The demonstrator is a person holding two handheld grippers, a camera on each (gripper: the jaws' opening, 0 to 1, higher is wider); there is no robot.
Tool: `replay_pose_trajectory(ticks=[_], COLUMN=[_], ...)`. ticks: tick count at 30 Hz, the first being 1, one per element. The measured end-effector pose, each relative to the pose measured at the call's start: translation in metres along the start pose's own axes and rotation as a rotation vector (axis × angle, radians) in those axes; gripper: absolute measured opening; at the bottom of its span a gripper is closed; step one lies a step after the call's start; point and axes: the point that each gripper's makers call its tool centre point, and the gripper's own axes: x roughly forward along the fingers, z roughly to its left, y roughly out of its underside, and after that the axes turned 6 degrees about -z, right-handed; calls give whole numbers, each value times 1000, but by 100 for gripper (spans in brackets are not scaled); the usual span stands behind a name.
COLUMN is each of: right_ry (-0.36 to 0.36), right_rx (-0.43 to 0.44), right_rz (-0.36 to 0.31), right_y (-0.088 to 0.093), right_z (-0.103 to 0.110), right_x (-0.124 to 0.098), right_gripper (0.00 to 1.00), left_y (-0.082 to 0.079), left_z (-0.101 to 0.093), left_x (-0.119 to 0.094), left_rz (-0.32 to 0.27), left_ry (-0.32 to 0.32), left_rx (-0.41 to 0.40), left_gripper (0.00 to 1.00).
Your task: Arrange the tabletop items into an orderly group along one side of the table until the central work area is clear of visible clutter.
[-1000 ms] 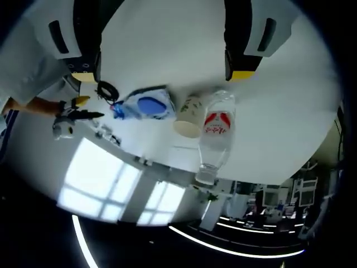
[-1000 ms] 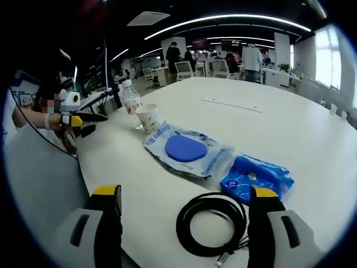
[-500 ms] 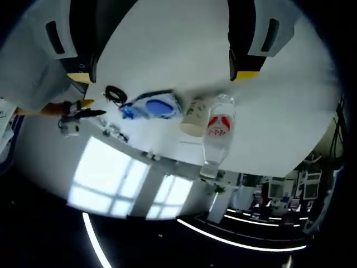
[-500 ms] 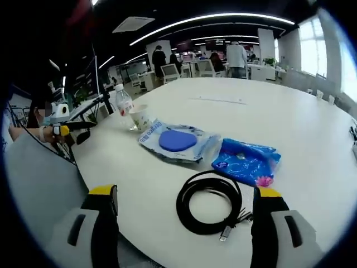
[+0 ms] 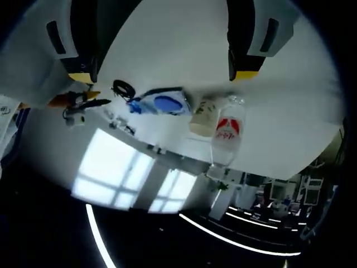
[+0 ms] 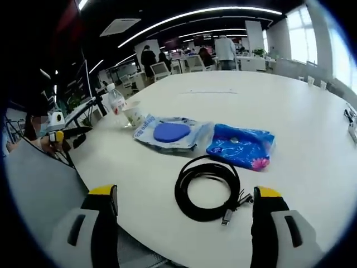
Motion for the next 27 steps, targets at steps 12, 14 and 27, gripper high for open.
replay_pose_trajectory(ticks=[12,14,27], right_ry=[19,21,41], right_rx=[15,12,11], right_rz=[18,18,16], right_y=[5,5,0], right_z=[-2,-2,-7], right_x=[-3,-4,-6], right_gripper=[100,100,100], left_y=[3,5,8], left_z=[-1,-1,-7], left_x=[0,1,9], left_rz=[4,12,20], left_ry=[5,6,44], left_rx=[-10,-15,-23], left_gripper=[95,95,95])
